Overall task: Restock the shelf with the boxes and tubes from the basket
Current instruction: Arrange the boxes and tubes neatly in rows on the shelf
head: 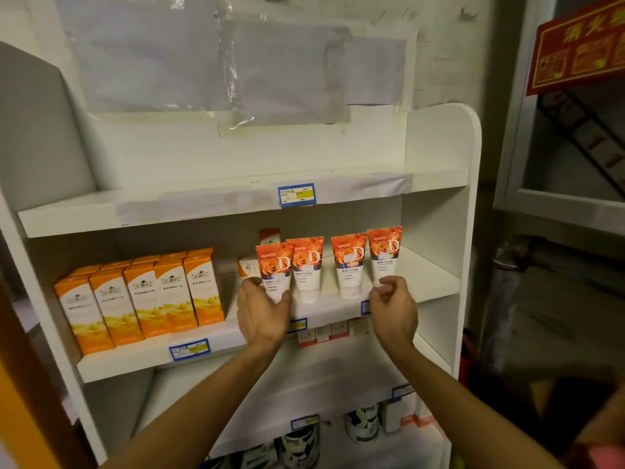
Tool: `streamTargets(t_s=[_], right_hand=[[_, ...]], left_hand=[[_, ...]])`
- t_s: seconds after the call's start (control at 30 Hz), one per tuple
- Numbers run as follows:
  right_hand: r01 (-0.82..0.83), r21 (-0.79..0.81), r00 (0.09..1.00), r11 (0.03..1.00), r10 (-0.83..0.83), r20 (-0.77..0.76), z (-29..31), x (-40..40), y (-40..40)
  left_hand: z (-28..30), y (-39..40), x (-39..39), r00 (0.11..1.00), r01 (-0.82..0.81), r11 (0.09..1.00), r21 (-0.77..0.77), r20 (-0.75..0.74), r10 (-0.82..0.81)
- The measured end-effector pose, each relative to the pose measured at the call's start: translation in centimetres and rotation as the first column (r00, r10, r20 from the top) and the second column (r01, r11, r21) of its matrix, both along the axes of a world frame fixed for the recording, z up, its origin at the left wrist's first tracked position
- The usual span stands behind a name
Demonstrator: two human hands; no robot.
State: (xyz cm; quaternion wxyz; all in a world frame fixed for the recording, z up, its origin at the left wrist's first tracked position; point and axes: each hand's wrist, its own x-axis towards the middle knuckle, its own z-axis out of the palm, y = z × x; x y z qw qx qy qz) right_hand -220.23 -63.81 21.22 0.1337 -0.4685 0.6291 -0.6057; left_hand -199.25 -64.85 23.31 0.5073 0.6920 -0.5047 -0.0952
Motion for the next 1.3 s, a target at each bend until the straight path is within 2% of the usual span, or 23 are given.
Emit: streamTargets(t_s=[0.13, 0.27, 0.3, 0.43, 0.57, 0.7, 0.93, 1.3], right_hand=[[-0.003, 0.035, 0.999, 0.999, 0.005, -0.044, -0.6, -1.9, -0.6], [-0.012, 0.058, 0.995, 0.998, 0.018, -0.098, -0.8, -2.1, -1.4], [0.001, 0.047, 0.994, 0.999, 0.005, -0.107, -0.8, -1.7, -1.6], [0.095, -0.028, 0.986, 0.995, -0.098, -0.135, -0.4, -0.5, -3.2], [0.167, -0.021, 0.984, 0.986, -0.168, -0.056, 0.2, -0.2, -5.1], [0.075, 0.106, 0.997, 0.991, -0.074, -0.014, -0.2, -1.1, -6.7], [0.005, 0.185, 0.994, 0.983, 0.016, -0.111, 1.0, -4.2, -7.2], [0.007, 0.206, 0.991, 0.979, 0.021, -0.135, 1.3, -6.3, -8.3]], left_hand=[[-0.2, 0.9, -1.9, 0.998, -0.036, 0.999, -0.018, -0.051, 0.035], [0.2, 0.2, -2.1, 0.983, -0.05, 0.998, 0.033, 0.178, 0.044], [0.3, 0.1, -1.8, 0.981, -0.039, 0.999, 0.035, 0.194, 0.031], [-0.4, -1.3, 0.2, 0.993, 0.064, 0.998, 0.009, 0.096, -0.064], [-1.2, -1.5, 1.3, 0.991, 0.127, 0.992, -0.007, 0.036, -0.127], [-0.9, -1.6, 1.6, 0.985, 0.171, 0.985, -0.021, 0.009, -0.171], [-0.6, -2.3, 0.5, 0.971, 0.232, 0.973, 0.015, -0.065, -0.231], [-0.6, -3.2, -2.5, 0.955, 0.292, 0.956, 0.019, -0.058, -0.291]])
